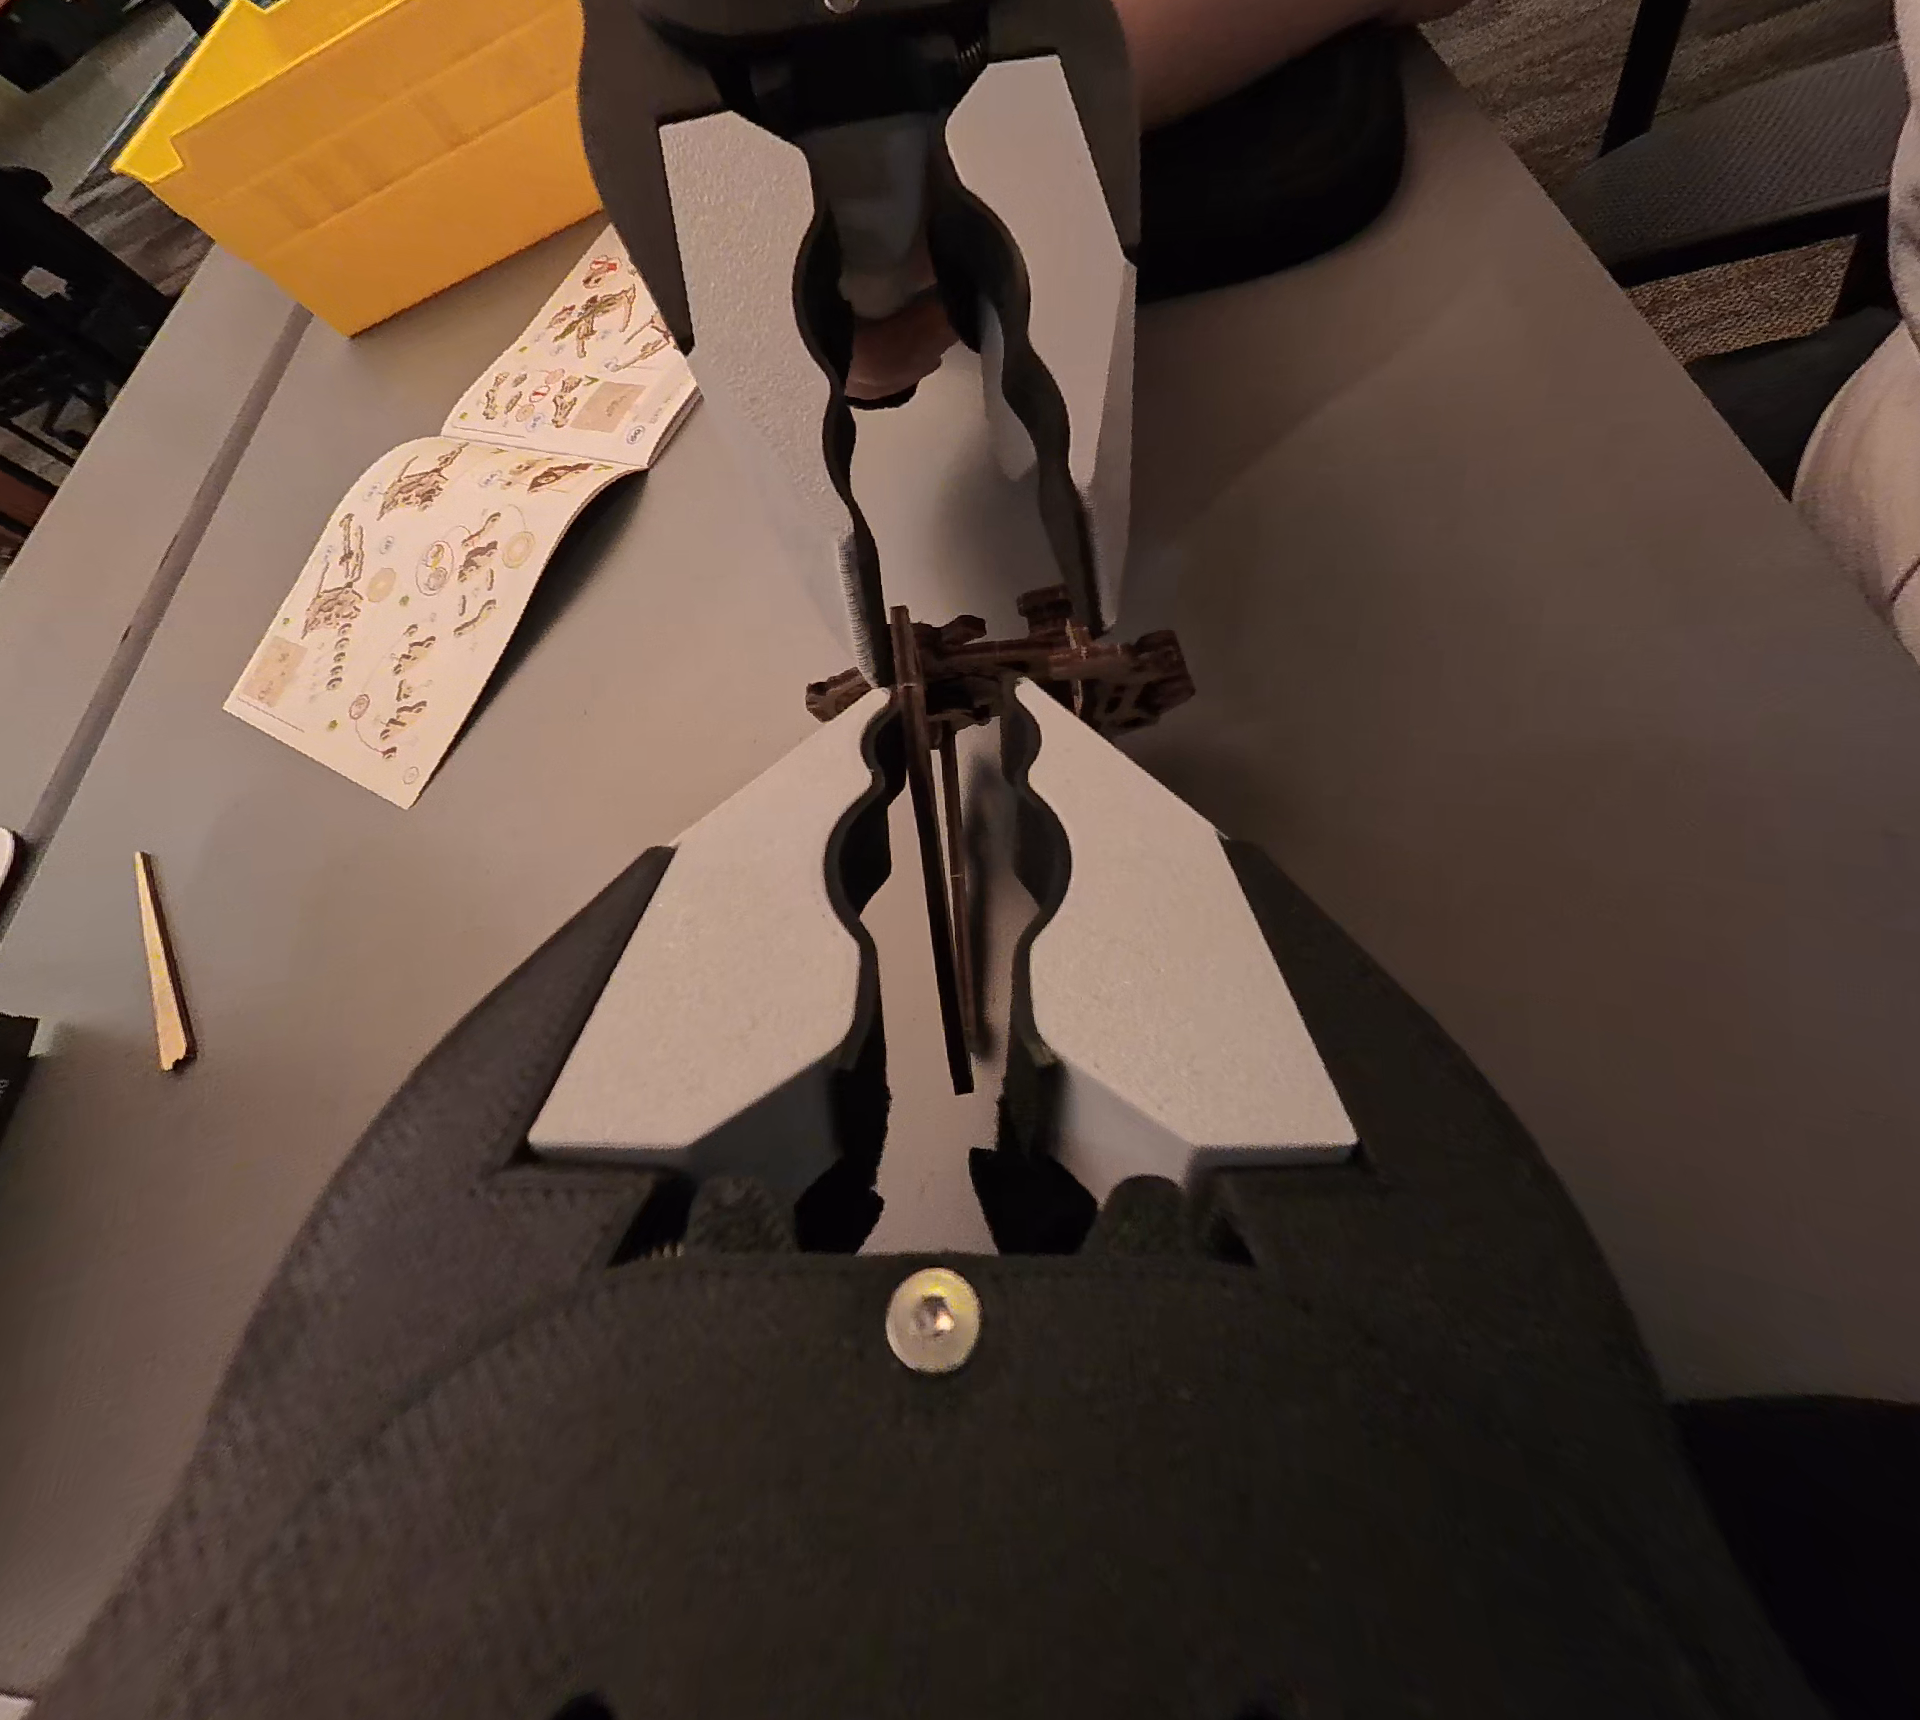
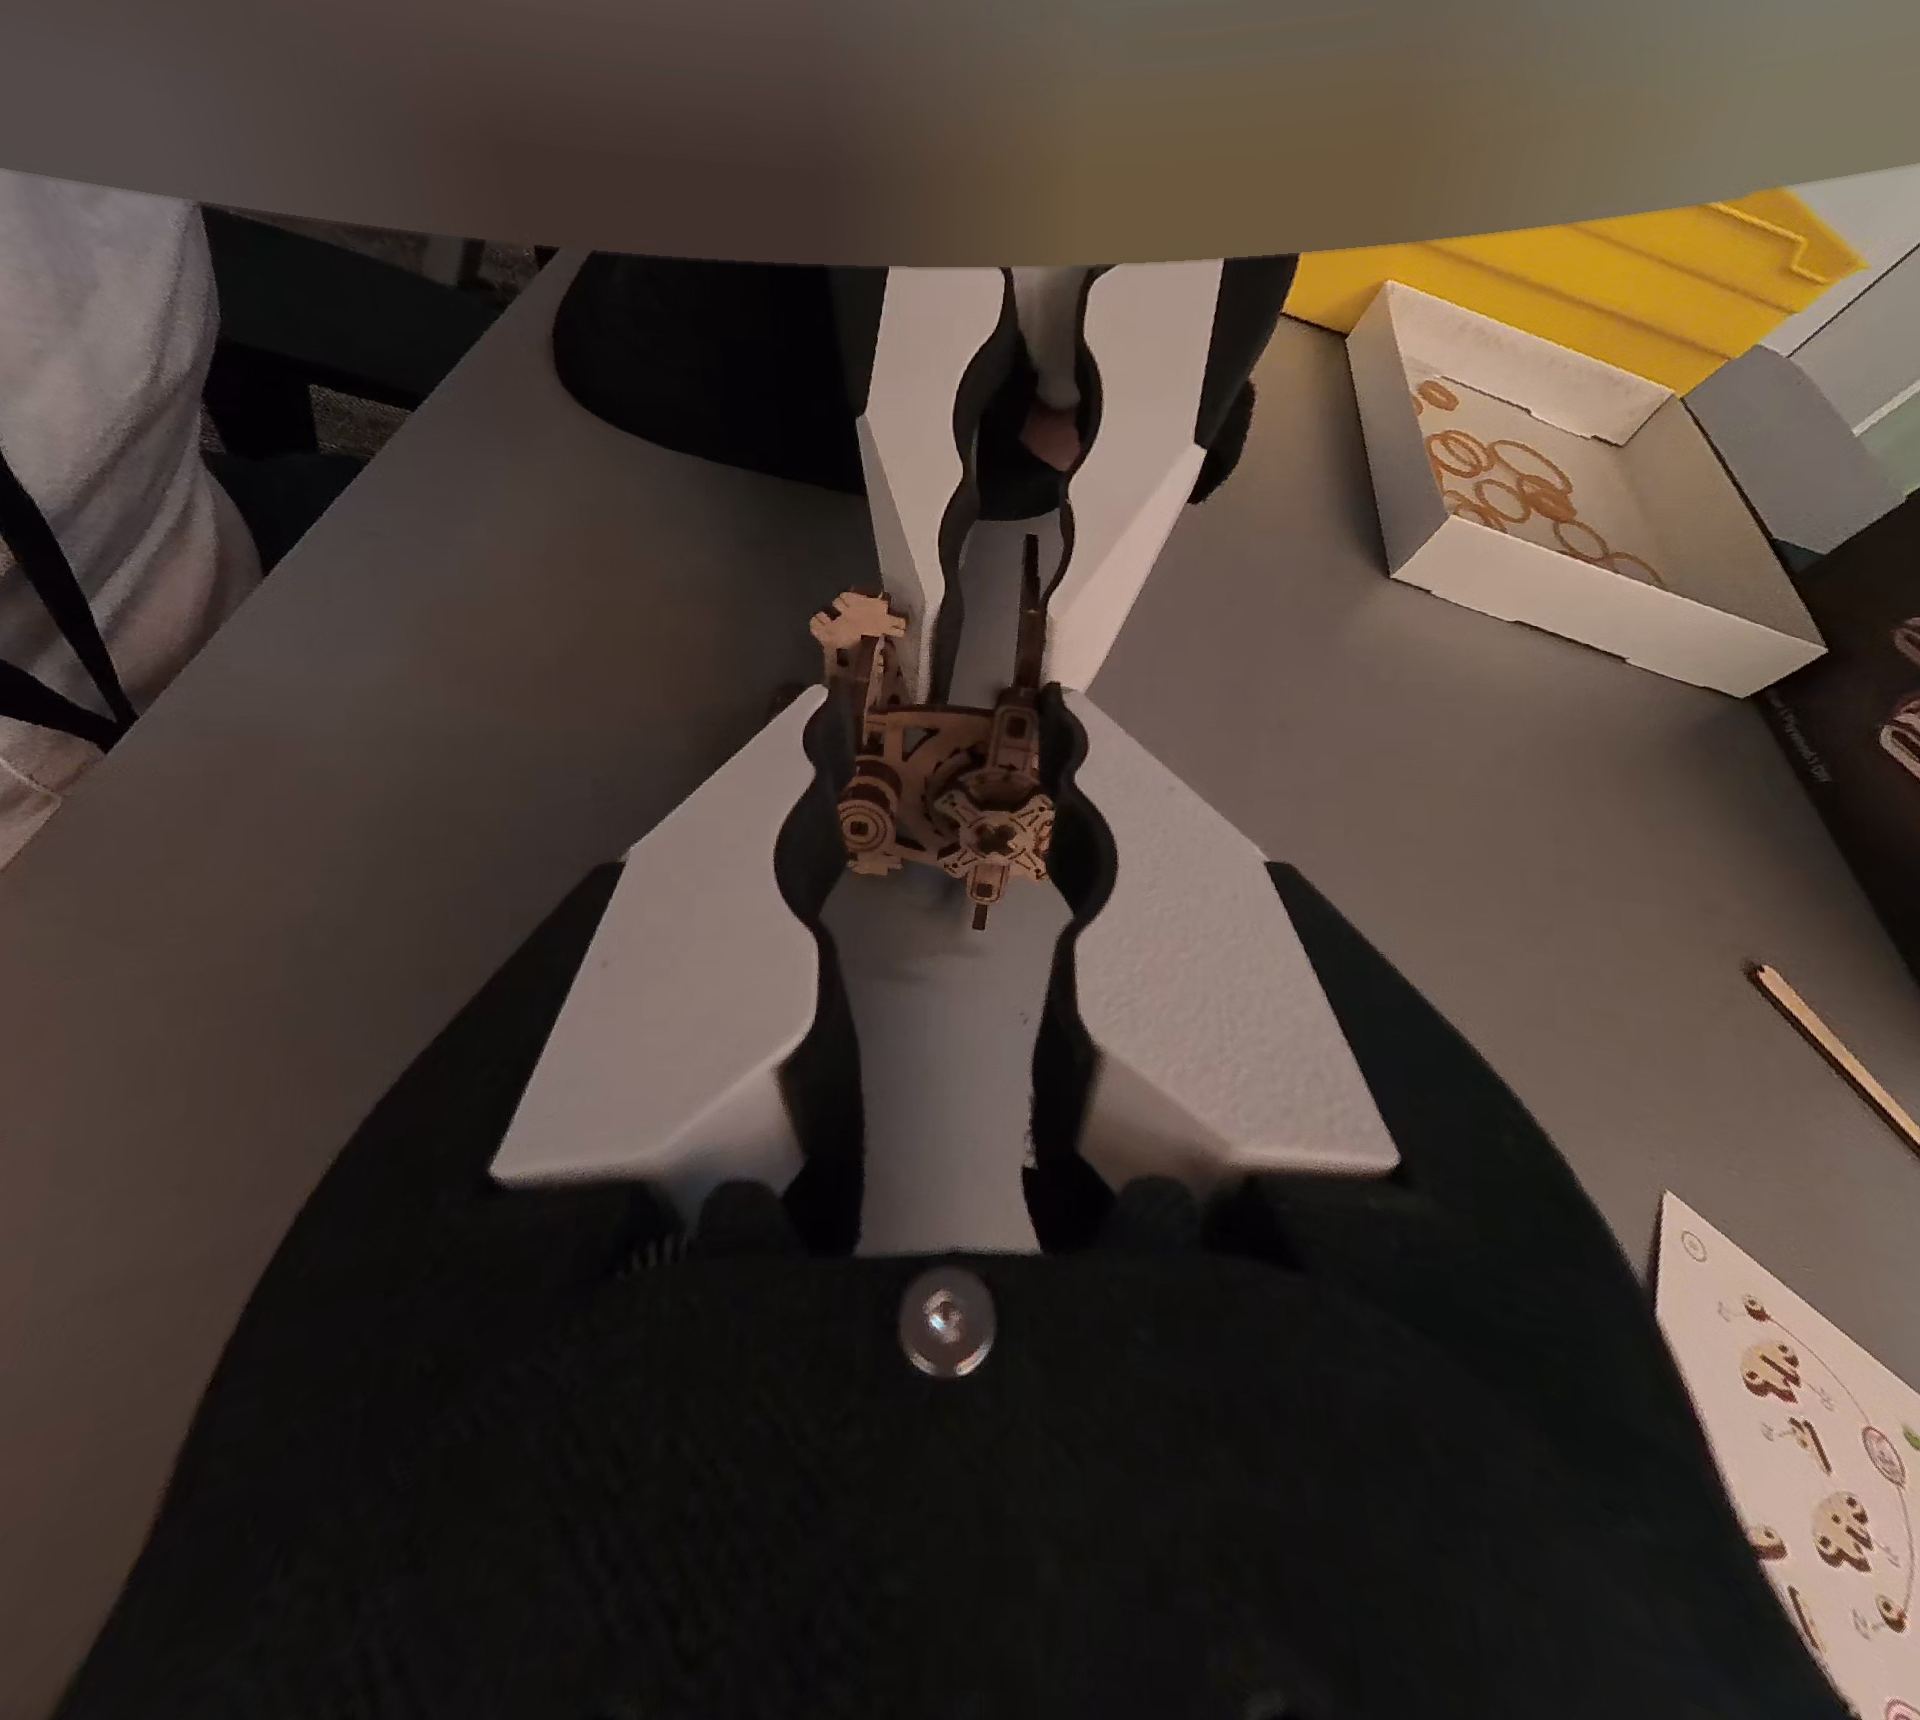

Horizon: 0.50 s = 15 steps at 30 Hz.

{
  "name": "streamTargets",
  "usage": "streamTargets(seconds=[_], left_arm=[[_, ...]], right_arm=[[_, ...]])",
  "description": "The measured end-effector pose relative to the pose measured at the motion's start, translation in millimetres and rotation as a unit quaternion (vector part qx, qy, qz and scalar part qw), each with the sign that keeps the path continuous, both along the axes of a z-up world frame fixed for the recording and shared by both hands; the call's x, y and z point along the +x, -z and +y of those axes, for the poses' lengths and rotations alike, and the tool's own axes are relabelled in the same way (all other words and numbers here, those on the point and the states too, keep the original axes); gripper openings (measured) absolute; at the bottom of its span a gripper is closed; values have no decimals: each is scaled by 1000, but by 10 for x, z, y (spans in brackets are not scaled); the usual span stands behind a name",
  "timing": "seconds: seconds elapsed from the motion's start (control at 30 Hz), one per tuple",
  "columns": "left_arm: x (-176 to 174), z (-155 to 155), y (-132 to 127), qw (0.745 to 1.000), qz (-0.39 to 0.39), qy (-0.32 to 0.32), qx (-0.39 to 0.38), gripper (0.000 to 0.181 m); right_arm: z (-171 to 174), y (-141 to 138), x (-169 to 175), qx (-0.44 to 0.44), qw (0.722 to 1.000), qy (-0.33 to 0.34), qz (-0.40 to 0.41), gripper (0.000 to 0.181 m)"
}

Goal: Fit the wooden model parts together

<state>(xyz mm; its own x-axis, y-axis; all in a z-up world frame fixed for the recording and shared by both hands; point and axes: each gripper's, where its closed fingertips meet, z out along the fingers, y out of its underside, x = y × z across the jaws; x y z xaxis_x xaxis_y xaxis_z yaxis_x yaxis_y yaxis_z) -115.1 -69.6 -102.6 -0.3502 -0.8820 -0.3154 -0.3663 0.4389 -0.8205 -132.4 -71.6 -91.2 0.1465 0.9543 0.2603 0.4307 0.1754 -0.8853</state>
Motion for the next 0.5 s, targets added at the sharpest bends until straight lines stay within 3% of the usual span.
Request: streamTargets(seconds=[0.5], left_arm=[[-8,-5,-6,1000,-1,1,7,13]], right_arm=[[-10,-2,-9,2,1000,-4,-3,35]])
